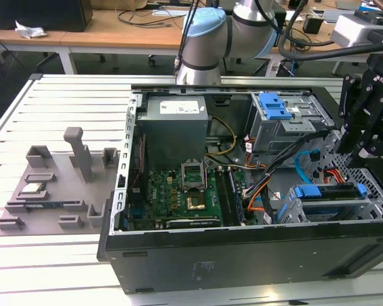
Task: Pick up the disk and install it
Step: 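Insert the second disk wire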
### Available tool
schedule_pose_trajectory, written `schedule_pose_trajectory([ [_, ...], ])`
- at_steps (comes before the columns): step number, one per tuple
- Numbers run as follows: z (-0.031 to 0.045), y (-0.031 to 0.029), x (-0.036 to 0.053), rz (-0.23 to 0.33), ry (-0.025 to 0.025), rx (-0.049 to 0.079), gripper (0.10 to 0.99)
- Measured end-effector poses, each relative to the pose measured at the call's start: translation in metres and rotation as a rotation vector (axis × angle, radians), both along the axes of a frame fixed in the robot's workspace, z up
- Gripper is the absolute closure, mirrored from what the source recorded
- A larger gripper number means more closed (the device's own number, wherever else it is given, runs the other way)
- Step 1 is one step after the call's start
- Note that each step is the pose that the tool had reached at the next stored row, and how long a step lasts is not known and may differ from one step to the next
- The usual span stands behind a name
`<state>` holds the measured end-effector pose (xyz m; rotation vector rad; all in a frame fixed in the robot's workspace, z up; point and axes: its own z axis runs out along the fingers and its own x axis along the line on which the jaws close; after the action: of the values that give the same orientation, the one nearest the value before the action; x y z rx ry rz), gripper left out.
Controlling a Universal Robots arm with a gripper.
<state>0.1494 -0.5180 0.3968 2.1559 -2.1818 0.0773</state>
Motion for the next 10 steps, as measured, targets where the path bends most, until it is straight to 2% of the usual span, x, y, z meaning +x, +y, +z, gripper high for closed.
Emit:
schedule_pose_trajectory([
  [10,0.0000,0.0016,-0.0189,0.000,0.0000,0.000,0.725],
])
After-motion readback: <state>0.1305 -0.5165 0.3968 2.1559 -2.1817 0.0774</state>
